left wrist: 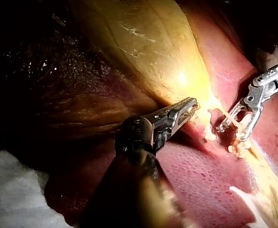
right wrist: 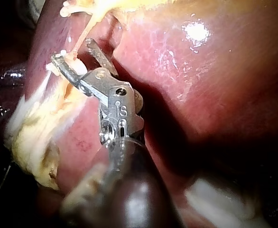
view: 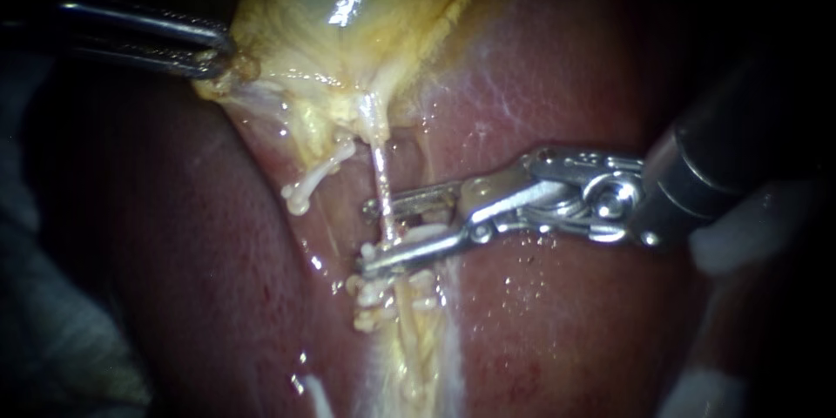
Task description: Going back second clip right tube
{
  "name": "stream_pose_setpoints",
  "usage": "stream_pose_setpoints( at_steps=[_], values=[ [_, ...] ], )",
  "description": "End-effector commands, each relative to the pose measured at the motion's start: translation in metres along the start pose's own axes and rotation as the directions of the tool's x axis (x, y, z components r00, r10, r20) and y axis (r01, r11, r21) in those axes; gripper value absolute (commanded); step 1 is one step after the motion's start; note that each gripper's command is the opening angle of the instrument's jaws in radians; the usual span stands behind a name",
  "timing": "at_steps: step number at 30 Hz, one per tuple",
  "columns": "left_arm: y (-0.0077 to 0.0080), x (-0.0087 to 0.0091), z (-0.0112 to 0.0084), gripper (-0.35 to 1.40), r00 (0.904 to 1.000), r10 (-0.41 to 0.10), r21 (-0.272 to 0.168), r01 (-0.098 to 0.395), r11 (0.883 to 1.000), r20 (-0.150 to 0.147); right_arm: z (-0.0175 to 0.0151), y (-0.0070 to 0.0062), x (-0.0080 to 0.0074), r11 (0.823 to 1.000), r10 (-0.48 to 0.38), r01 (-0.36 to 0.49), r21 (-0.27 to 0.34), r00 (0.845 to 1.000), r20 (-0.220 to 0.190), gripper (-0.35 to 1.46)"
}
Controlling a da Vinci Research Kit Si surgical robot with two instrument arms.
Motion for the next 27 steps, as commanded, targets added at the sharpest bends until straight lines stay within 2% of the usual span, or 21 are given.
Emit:
stream_pose_setpoints(
  at_steps=[1,5,10,16,22,27],
  values=[
    [0.0000,0.0000,-0.0001,-0.35,1.0000,0.000,0.000,0.000,1.000,0.000,0.0001,-0.0003,0.0001,1.000,-0.008,0.008,0.009,1.000,-0.003,0.50],
    [0.0000,0.0000,-0.0001,-0.35,1.0000,0.000,-0.001,0.000,1.000,0.000,0.0005,-0.0014,0.0002,0.999,-0.022,0.022,0.041,1.000,-0.003,0.50],
    [0.0000,0.0000,-0.0001,-0.35,1.0000,0.000,-0.001,0.000,1.000,0.000,0.0006,-0.0018,0.0002,0.998,-0.034,0.034,0.060,0.999,-0.002,0.50],
    [0.0000,0.0000,-0.0001,-0.35,1.0000,0.000,-0.001,0.000,1.000,0.000,0.0003,-0.0009,0.0002,0.997,-0.045,0.046,0.062,0.999,-0.005,0.49],
    [0.0000,0.0000,-0.0001,-0.35,1.0000,0.001,-0.001,-0.001,1.000,0.000,-0.0003,0.0007,0.0003,0.996,-0.086,0.086,-0.007,0.996,0.013,0.49],
    [0.0000,0.0000,-0.0001,-0.35,1.0000,0.001,-0.001,-0.001,1.000,0.000,-0.0013,0.0008,0.0002,0.990,-0.138,0.139,-0.023,0.990,0.027,0.49]
  ],
)
